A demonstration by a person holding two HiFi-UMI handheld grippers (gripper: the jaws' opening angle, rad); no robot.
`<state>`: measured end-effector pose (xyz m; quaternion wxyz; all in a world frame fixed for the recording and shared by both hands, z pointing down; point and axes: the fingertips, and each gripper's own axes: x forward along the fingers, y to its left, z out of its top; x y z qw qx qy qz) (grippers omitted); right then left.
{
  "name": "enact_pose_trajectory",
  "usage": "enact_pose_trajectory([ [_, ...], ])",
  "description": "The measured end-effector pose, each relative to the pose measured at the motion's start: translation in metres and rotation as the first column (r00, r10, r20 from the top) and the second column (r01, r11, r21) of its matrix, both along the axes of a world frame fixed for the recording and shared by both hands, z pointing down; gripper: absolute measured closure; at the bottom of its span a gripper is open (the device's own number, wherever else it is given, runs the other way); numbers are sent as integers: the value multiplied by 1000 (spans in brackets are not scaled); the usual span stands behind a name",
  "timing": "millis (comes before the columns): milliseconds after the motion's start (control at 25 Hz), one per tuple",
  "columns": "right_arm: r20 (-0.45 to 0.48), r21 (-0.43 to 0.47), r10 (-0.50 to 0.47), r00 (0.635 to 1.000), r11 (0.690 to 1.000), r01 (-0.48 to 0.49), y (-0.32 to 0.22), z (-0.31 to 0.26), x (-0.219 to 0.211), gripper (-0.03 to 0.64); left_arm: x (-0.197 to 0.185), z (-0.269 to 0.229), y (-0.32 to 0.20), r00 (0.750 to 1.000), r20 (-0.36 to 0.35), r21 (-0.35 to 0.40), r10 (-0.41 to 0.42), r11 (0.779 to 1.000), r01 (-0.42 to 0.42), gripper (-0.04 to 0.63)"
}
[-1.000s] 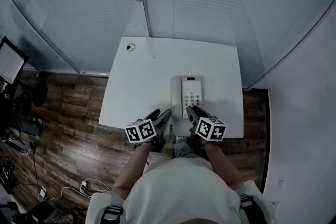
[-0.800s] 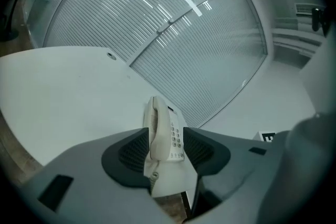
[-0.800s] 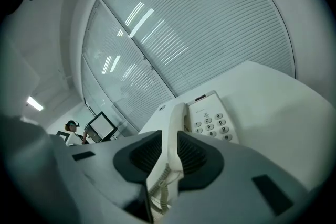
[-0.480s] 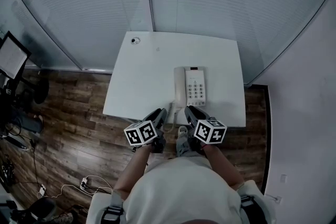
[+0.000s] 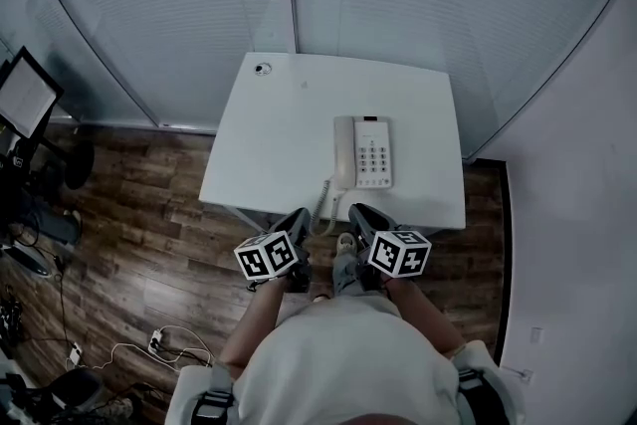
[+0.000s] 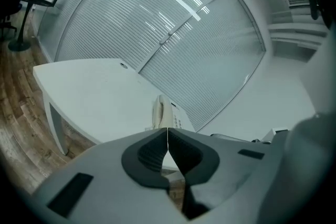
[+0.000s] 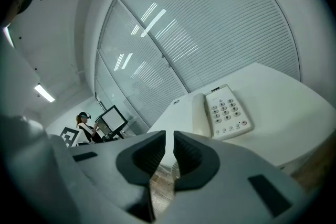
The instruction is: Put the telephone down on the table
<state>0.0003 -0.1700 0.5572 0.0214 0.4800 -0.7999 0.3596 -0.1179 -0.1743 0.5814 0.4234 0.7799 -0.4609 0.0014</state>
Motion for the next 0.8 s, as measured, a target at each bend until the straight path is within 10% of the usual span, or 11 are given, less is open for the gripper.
enact_pose_trajectory([
  [800,5,6,-91,996,996,91,69,0,-33,571,-13,-9,71,995,56,35,78,996,-80,575],
])
